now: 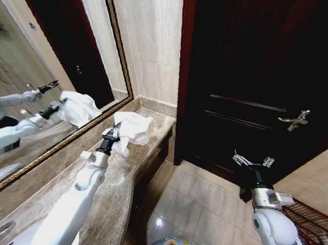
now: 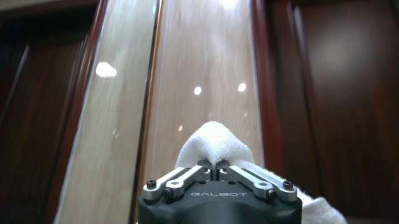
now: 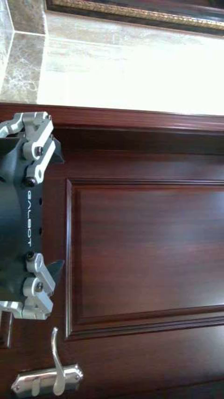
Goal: Discard the used towel into the hamper.
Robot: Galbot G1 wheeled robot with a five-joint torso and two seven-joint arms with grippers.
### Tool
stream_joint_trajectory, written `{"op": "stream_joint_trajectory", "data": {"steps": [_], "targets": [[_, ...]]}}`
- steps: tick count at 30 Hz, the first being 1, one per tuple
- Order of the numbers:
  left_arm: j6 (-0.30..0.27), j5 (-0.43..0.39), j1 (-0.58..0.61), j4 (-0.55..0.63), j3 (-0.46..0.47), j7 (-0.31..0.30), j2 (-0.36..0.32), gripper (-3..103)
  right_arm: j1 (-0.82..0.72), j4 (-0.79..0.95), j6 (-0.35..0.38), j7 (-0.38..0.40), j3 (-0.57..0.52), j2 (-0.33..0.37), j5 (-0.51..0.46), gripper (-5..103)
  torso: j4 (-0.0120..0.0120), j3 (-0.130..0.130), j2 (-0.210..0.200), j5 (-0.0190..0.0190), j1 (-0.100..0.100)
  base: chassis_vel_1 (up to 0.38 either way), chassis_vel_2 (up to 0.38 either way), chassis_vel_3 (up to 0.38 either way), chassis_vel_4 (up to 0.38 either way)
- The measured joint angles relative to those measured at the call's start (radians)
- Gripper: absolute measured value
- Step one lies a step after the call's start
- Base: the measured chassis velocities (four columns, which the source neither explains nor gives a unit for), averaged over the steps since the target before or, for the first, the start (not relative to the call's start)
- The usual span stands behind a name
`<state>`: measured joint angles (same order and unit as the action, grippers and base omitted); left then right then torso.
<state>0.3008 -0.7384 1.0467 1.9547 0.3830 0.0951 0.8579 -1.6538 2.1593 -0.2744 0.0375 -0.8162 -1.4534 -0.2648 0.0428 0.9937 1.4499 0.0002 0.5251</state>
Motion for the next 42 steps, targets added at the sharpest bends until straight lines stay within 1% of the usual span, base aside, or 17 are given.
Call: {"op": "stream_joint_trajectory", "data": {"steps": [1, 3, 7, 8, 12, 20, 26, 28, 30, 33, 38, 40, 42], "targets": [[0.003, -0.012, 0.016, 0.034, 0.017, -0.002, -0.011, 2, 0.001, 0.003, -0.003, 0.000, 0.000, 0.000, -0.002, 100, 0.0000, 0.000, 0.000, -0.0004, 0.000, 0.000, 0.000, 0.000, 0.000], [0.004, -0.018, 0.023, 0.050, 0.026, -0.004, -0.016, 2, 0.001, 0.004, -0.006, 0.000, -0.001, 0.000, -0.003, 100, 0.0000, 0.000, 0.000, -0.0004, 0.000, 0.000, 0.000, 0.000, 0.000], [0.006, -0.070, 0.041, 0.154, 0.087, -0.005, -0.055, 2, -0.008, 0.013, -0.024, 0.000, -0.006, -0.003, -0.006, 100, 0.0000, 0.000, 0.000, -0.0003, 0.000, 0.000, 0.000, 0.000, 0.000], [0.006, -0.070, 0.041, 0.154, 0.087, -0.005, -0.055, 2, -0.008, 0.013, -0.024, 0.000, -0.006, -0.003, -0.006, 100, 0.0000, 0.000, 0.000, -0.0003, 0.000, 0.000, 0.000, 0.000, 0.000], [0.006, -0.097, 0.043, 0.214, 0.130, -0.005, -0.083, 2, -0.027, 0.020, -0.034, 0.000, -0.011, -0.010, -0.012, 100, -0.0001, 0.000, 0.000, -0.0003, 0.000, 0.000, 0.000, 0.000, 0.000], [0.009, -0.127, 0.034, 0.254, 0.179, -0.005, -0.117, 2, -0.037, 0.034, -0.032, 0.000, -0.020, -0.009, -0.027, 100, -0.0001, 0.000, 0.000, -0.0001, 0.000, 0.000, 0.000, 0.000, 0.000], [0.004, -0.126, 0.037, 0.251, 0.180, -0.012, -0.118, 2, -0.036, 0.036, -0.033, -0.002, -0.019, -0.011, -0.027, 100, -0.0001, 0.000, 0.000, -0.0001, 0.000, 0.000, 0.000, 0.000, 0.000], [-0.013, -0.114, 0.053, 0.260, 0.176, -0.034, -0.108, 2, -0.034, 0.036, -0.038, -0.003, -0.019, -0.012, -0.025, 100, -0.0001, 0.000, 0.000, -0.0004, 0.000, 0.000, 0.000, 0.000, 0.000], [-0.017, -0.110, 0.057, 0.263, 0.175, -0.039, -0.106, 2, -0.033, 0.035, -0.040, -0.003, -0.020, -0.012, -0.025, 100, -0.0001, 0.000, 0.000, -0.0004, 0.000, 0.000, 0.000, 0.000, 0.000], [-0.037, -0.098, 0.061, 0.276, 0.175, -0.065, -0.098, 2, -0.030, 0.033, -0.045, -0.003, -0.020, -0.010, -0.024, 100, -0.0001, 0.000, 0.000, -0.0003, 0.000, 0.000, 0.000, 0.000, 0.000], [-0.032, -0.081, 0.052, 0.279, 0.176, -0.085, -0.096, 2, -0.030, 0.031, -0.048, -0.002, -0.020, -0.010, -0.023, 100, 0.0000, 0.000, 0.000, -0.0003, 0.000, 0.000, 0.000, 0.000, 0.000], [-0.024, -0.048, 0.036, 0.274, 0.175, -0.098, -0.095, 2, -0.031, 0.029, -0.049, -0.002, -0.019, -0.013, -0.021, 100, -0.0001, 0.000, 0.000, 0.0000, 0.000, 0.000, 0.000, 0.000, 0.000], [-0.028, -0.030, 0.032, 0.269, 0.176, -0.100, -0.098, 2, -0.031, 0.028, -0.049, -0.004, -0.019, -0.015, -0.019, 100, -0.0001, 0.000, 0.000, -0.0002, 0.000, 0.000, 0.000, 0.000, 0.000]]}}
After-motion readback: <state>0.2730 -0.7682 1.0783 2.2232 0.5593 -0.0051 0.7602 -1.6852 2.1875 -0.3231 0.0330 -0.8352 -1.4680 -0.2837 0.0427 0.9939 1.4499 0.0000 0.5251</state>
